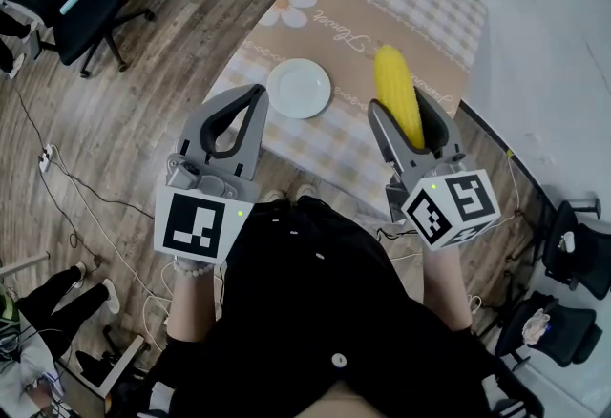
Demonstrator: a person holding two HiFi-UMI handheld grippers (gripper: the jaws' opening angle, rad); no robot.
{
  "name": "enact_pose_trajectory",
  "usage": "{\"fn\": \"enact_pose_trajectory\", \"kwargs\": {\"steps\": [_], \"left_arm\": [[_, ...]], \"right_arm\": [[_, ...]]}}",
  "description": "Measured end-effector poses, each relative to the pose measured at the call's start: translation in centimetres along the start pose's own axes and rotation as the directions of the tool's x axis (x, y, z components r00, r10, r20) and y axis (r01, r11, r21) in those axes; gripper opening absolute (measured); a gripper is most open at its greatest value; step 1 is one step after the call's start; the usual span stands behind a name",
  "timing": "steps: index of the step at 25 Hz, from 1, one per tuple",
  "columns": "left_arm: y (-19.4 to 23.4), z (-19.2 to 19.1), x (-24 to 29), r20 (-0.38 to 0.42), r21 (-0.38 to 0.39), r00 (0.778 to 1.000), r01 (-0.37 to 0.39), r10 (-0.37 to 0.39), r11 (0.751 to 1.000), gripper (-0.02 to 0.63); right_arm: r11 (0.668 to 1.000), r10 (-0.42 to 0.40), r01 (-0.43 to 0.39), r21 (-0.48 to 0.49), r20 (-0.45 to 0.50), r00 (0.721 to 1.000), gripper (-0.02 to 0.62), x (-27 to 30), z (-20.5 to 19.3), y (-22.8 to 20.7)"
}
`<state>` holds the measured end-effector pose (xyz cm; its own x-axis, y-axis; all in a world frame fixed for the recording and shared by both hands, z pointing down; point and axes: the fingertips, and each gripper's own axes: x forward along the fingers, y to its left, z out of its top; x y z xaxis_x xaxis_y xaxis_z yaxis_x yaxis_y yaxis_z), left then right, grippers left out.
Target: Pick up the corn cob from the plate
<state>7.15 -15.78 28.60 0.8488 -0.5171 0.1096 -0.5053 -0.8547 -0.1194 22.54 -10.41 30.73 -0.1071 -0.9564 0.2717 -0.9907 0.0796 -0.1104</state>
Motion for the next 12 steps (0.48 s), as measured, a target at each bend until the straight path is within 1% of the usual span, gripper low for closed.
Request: {"fn": "enact_pose_trajectory", "kwargs": {"steps": [12], "left_arm": [[-0.07,-0.08,0.01,0.001,0.001,1.0,0.002,-0.002,1.0,0.014]], "right_arm": [[1.0,0.002,-0.002,-0.012,-0.002,1.0,0.258,0.04,-0.11,0.11]]}}
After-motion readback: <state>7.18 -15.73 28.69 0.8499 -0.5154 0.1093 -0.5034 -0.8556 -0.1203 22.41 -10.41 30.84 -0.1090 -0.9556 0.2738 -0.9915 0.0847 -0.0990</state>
